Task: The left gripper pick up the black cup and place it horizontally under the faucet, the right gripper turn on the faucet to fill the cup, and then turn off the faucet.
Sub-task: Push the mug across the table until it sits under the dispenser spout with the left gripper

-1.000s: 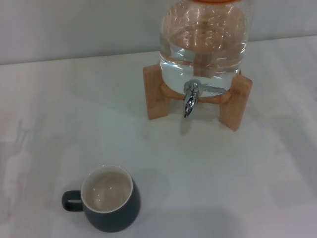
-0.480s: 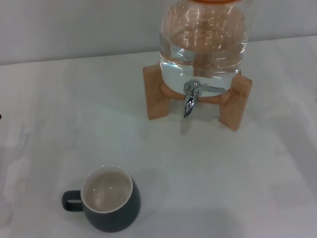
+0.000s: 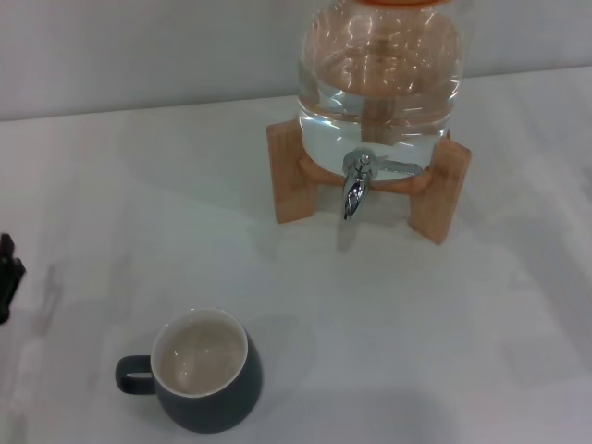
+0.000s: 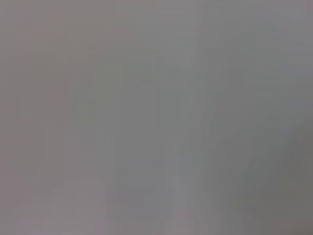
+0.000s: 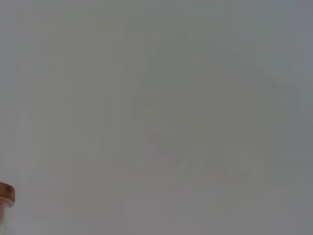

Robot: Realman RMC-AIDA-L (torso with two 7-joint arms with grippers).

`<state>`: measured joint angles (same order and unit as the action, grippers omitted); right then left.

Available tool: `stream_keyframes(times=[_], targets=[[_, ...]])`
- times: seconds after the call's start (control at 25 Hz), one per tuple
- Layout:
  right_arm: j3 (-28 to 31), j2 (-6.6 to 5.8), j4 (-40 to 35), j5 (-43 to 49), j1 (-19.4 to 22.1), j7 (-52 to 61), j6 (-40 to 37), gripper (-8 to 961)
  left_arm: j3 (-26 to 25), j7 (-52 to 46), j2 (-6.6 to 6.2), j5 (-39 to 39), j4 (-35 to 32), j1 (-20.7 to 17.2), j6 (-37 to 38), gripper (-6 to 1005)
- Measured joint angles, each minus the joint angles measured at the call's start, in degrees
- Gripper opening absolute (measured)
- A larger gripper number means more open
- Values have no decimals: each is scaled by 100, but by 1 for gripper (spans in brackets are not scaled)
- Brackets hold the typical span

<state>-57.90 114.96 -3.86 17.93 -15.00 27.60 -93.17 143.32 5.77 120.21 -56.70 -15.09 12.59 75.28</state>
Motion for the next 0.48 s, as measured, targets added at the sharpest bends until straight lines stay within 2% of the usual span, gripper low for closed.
stream_keyframes(times=[0.2, 0.48], targets=[[-7, 0, 0, 0, 3, 0, 12, 868, 258, 5, 2, -11, -89, -170, -9, 882], [-11, 0, -1, 0, -3, -16, 114, 868, 284, 11, -8, 29, -108, -263, -27, 882]])
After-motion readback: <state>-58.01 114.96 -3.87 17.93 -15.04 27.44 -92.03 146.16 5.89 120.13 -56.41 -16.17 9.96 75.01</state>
